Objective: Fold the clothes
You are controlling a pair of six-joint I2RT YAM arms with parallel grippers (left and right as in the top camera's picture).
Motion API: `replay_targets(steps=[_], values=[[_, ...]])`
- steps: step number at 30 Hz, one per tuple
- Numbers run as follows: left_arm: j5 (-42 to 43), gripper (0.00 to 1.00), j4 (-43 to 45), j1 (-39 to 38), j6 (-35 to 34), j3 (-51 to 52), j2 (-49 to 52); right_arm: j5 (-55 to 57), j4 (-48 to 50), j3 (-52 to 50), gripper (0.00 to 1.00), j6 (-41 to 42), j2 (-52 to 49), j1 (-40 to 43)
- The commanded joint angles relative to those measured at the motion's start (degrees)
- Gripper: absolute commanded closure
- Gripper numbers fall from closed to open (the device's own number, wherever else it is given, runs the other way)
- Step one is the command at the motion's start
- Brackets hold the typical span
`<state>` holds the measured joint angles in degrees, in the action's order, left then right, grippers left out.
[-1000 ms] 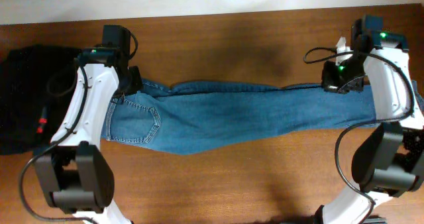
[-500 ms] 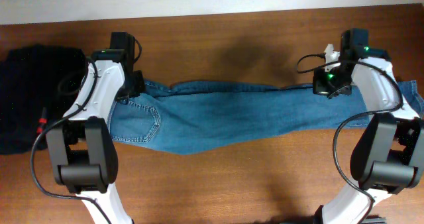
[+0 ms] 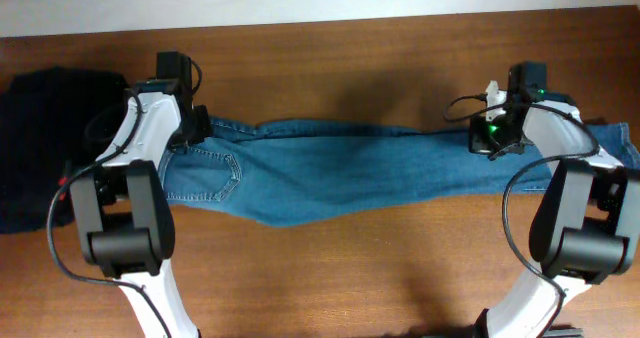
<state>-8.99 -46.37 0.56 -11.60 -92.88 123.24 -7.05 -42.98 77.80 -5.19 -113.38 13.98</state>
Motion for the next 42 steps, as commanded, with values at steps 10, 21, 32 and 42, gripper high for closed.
replay_targets(steps=[10, 21, 32, 42], values=[[-1.4, 0.82, 7.6, 1.3, 6.2, 0.2, 3.4, 6.5, 0.9, -0.4, 0.96, -0.3, -4.7, 8.7], [-1.3, 0.75, 12.3, 3.2, 6.2, 0.2, 3.4, 0.0, 5.4, -0.4, 0.89, 1.6, -4.7, 19.5], [5.4, 0.56, 2.4, 2.5, 6.1, -13.3, 1.5, -1.3, -1.1, 7.6, 0.01, 1.6, -4.7, 20.2], [6.7, 0.13, -18.3, 2.1, 2.4, -25.0, -2.5, 1.7, -10.8, 17.8, 0.01, 1.6, -4.7, 25.1]])
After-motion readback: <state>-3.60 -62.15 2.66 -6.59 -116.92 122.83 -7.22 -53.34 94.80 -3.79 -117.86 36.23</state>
